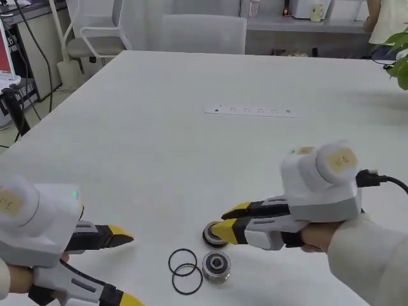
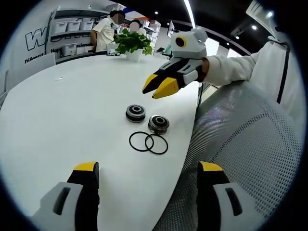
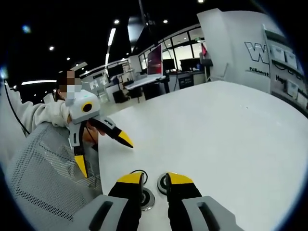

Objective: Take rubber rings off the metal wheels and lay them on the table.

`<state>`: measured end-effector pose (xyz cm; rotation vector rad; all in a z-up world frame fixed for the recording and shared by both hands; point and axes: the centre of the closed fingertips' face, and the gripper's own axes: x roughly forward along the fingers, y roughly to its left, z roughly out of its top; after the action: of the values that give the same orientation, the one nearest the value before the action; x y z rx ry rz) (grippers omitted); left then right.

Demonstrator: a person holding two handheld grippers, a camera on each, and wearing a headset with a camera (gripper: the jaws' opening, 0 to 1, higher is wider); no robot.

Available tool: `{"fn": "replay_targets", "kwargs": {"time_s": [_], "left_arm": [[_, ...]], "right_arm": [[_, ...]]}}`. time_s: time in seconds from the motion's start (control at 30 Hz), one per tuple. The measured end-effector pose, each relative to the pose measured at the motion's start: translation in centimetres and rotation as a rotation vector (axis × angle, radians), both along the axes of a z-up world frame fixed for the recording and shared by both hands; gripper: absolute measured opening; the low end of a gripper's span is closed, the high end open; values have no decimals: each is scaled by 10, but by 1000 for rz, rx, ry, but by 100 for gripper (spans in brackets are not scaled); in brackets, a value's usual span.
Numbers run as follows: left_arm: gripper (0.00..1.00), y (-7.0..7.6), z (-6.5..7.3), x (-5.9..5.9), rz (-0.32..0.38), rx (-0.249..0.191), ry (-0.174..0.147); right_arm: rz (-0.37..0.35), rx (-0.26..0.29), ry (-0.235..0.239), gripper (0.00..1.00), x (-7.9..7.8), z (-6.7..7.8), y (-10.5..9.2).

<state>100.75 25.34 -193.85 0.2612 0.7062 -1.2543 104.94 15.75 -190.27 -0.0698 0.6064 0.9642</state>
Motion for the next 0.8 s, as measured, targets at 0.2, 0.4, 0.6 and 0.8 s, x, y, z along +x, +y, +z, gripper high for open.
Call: {"fn": "replay_targets", "kwargs": {"time_s": [0.2, 0.4, 0.6, 0.8], "left_arm": [[82, -1, 1, 1, 4, -6, -1], [82, -5, 2, -2, -13, -21, 6], [82, -9, 10, 2, 4, -69, 7], [82, -18, 29, 9, 9, -134, -10]], "right_arm": [[-15, -13, 11, 17, 2, -6, -7], [-39, -28, 23, 17, 4, -11, -16], [-53, -52, 34, 17, 6, -18, -23], [-62, -83, 43, 17, 7, -26, -29]]}}
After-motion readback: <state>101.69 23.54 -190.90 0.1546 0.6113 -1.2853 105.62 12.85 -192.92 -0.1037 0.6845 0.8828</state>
